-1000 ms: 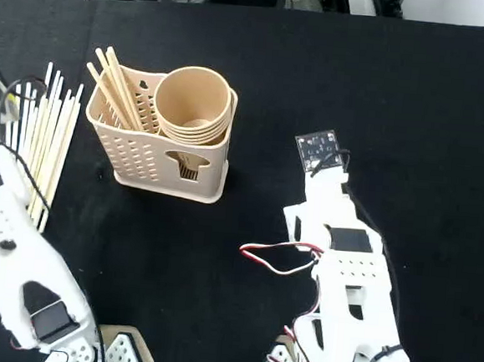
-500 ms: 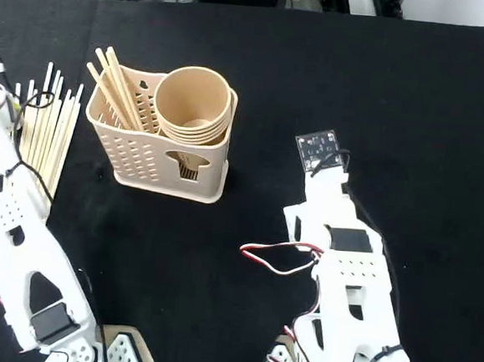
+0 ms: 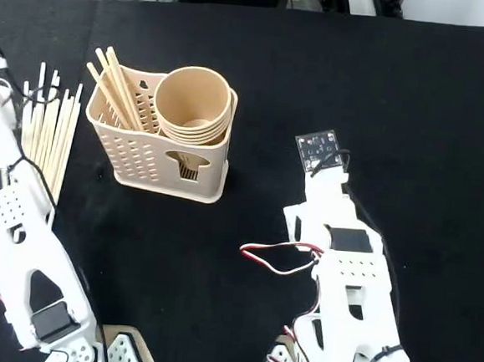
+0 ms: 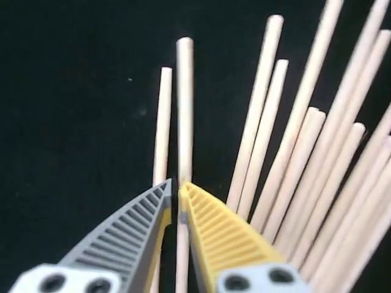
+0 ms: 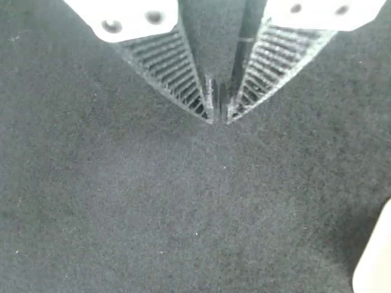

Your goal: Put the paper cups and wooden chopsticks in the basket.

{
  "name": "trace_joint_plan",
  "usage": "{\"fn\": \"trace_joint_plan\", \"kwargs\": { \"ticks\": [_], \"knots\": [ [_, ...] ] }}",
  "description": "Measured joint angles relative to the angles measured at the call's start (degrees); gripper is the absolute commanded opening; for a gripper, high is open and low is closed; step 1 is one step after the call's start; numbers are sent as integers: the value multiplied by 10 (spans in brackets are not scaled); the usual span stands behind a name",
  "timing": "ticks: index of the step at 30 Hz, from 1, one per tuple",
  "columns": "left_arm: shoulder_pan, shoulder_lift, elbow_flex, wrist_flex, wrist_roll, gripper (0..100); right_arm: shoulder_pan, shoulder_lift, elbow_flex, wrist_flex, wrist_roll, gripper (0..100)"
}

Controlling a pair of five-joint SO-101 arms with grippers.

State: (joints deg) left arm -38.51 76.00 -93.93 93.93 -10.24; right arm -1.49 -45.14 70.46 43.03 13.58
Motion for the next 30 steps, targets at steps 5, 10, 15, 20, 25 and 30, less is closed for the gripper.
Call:
{"fn": "trace_joint_plan", "kwargs": {
  "ticks": [5, 10, 15, 20, 25, 30],
  "knots": [
    [-3, -80, 0, 48, 0, 30, 0, 0, 0, 0, 0, 28],
    [-4, -116, 0, 64, 0, 31, 0, 0, 0, 0, 0, 28],
    [-11, -118, 8, 60, 0, 113, 0, 0, 0, 0, 0, 28],
    [-20, -76, 51, -9, 0, 130, 0, 0, 0, 0, 0, 28],
    [-22, -51, 131, -94, 0, 130, 0, 0, 0, 0, 0, 28],
    [-25, -51, 159, -117, 0, 130, 0, 0, 0, 0, 0, 28]
  ]
}}
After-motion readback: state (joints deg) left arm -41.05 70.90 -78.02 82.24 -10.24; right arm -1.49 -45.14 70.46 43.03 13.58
